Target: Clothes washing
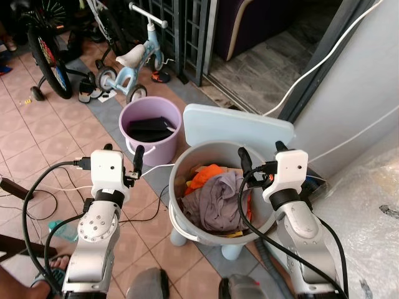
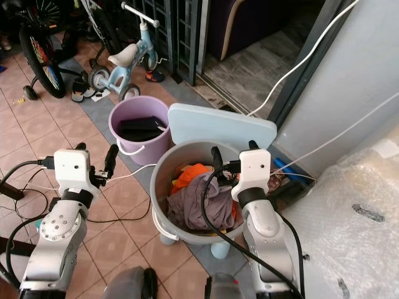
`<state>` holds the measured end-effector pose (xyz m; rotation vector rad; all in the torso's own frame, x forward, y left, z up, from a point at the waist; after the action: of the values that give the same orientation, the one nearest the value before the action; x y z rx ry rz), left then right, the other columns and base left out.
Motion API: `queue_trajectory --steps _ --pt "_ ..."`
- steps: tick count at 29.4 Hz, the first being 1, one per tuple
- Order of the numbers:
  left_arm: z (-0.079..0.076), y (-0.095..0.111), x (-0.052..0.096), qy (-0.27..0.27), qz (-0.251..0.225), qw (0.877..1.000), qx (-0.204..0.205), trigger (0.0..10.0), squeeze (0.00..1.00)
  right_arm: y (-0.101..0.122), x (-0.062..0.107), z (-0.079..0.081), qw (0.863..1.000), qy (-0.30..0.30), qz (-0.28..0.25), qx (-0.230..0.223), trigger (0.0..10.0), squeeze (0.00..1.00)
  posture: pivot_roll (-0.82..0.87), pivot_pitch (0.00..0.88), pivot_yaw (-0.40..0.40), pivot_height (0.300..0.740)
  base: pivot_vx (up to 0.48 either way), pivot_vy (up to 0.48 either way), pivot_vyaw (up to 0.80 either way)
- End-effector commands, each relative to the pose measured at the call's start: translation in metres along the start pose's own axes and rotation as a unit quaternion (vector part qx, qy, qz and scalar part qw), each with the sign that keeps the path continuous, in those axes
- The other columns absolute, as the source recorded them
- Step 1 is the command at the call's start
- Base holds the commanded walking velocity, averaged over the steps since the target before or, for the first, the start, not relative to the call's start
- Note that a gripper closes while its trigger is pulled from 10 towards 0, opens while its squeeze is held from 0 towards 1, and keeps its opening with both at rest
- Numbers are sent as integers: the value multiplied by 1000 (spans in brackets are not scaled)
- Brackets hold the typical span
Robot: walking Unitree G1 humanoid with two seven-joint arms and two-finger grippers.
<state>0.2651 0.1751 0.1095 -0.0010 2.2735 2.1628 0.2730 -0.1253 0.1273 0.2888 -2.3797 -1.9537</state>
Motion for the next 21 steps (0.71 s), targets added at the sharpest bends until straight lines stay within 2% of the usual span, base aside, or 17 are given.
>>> queue_trajectory --steps 1,5,12,21 --pt "-4 5 0 -13 -8 1000 4 10000 0 -8 3 -3 1000 -8 20 1 10000 0 17 193 -12 740 0 0 -800" --pt "-5 8 -1 -25 -16 1000 4 10000 0 -8 2 -3 1000 -8 17 -2 10000 0 19 190 -11 740 0 0 -200" --pt "-6 8 -1 -22 -13 1000 9 10000 0 -7 -1 -4 1000 -6 15 4 10000 0 20 186 -8 740 300 0 0" --pt "-8 7 1 -28 -12 999 11 10000 0 -6 0 2 1000 17 9 7 10000 0 19 184 -12 740 303 0 0"
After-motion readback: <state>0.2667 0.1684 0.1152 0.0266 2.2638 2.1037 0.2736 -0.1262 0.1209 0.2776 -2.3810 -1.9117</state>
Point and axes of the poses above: a point about 5 cm out from each wrist's last joint towards the gripper, its own x axis pointing back from the gripper into the wrist, its own y axis along the axis of the wrist's last joint, z = x × y, the point moved 1 cm from there along -x, pointing out of the wrist towards the gripper, and after that the axes turned 10 degrees about x, right-handed, at the moved point
